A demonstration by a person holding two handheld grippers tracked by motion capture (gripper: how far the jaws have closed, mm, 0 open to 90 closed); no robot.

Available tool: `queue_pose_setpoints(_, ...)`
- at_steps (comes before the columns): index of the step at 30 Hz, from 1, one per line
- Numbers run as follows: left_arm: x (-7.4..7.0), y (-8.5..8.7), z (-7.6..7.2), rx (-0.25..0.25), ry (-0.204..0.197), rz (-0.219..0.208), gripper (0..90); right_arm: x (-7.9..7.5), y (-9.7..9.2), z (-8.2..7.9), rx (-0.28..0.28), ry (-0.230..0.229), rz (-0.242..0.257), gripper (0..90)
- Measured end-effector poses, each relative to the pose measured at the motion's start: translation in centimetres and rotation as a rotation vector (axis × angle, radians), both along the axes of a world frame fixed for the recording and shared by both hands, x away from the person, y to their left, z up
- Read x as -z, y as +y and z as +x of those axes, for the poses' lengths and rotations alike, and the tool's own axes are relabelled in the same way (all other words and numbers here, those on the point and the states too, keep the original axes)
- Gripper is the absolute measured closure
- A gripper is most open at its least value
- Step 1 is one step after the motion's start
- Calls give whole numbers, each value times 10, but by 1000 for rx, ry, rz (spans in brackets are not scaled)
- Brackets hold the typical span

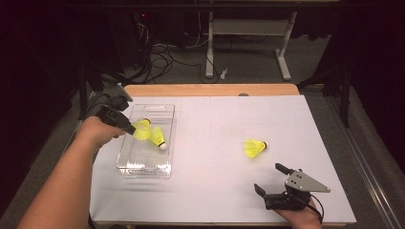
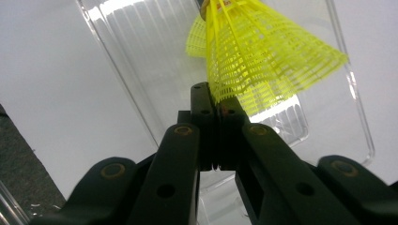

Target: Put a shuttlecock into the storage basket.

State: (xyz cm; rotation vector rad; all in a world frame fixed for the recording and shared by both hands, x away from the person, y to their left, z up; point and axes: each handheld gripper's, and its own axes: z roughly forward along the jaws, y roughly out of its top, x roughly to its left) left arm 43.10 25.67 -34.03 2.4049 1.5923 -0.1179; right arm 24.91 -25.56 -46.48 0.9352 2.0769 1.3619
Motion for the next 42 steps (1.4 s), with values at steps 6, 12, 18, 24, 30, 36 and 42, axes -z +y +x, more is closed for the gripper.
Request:
queue_pose_setpoints(6, 11, 4, 5, -23, 15, 6, 888, 0, 0, 0, -5, 3, -2, 10)
queue_pose_setpoints(12, 21, 5, 7, -38, 23, 13, 886, 1, 1, 0, -9, 6, -5, 12)
queue_pose_setpoints(18, 25, 4, 9, -43, 23, 29, 886, 1, 2, 0, -15, 3, -8, 12)
queue_pose_setpoints(24, 28, 2, 10, -48, 23, 52, 887, 1, 2, -1, -12, 4, -5, 13)
queue_pose_setpoints(30, 32, -1, 11, -42, 31, 67, 886, 1, 2, -1, -11, 5, -4, 13)
queue_pose_setpoints(36, 35, -5, 11, -38, 40, 92, 886, -1, 1, -2, -10, 1, 0, 13)
queue_pose_setpoints(42, 38, -10, 12, -33, 43, 115, 885, -1, 1, -2, -15, -2, -2, 14)
